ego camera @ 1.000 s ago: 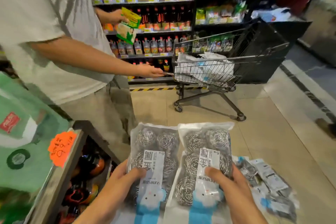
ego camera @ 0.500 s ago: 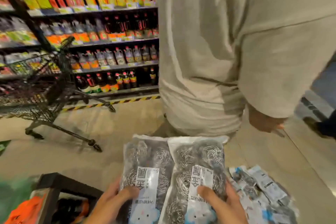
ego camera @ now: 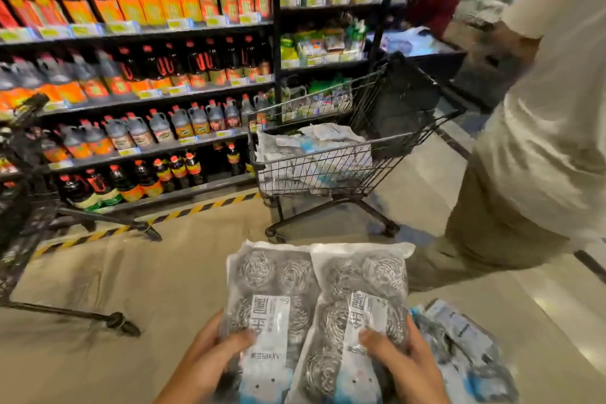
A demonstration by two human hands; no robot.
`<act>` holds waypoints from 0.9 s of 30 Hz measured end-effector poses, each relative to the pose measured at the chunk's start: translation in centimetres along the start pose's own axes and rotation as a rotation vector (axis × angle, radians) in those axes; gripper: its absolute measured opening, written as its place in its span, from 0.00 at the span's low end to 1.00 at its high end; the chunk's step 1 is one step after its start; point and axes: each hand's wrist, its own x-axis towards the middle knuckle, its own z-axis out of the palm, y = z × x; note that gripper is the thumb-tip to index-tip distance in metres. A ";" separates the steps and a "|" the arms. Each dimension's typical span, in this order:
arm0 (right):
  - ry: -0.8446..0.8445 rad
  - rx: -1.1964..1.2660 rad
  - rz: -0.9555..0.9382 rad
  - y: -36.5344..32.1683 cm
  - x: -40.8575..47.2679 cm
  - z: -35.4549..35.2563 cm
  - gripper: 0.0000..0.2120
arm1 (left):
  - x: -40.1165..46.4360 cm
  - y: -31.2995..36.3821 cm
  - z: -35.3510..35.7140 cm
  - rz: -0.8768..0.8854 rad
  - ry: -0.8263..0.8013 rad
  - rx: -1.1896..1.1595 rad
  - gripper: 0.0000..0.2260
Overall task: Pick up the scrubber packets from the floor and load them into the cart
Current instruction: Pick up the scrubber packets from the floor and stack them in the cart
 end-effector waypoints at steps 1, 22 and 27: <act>0.012 0.017 -0.001 -0.4 0.4 0.3 0.25 | 1.0 0.5 -0.1 0.005 -0.023 0.003 0.30; 0.041 0.109 -0.035 -18.4 27.5 5.3 0.19 | 31.1 18.6 11.3 -0.030 -0.064 0.144 0.27; 0.070 0.097 -0.030 -21.4 34.3 6.0 0.21 | 37.5 21.8 14.0 -0.020 -0.072 0.162 0.49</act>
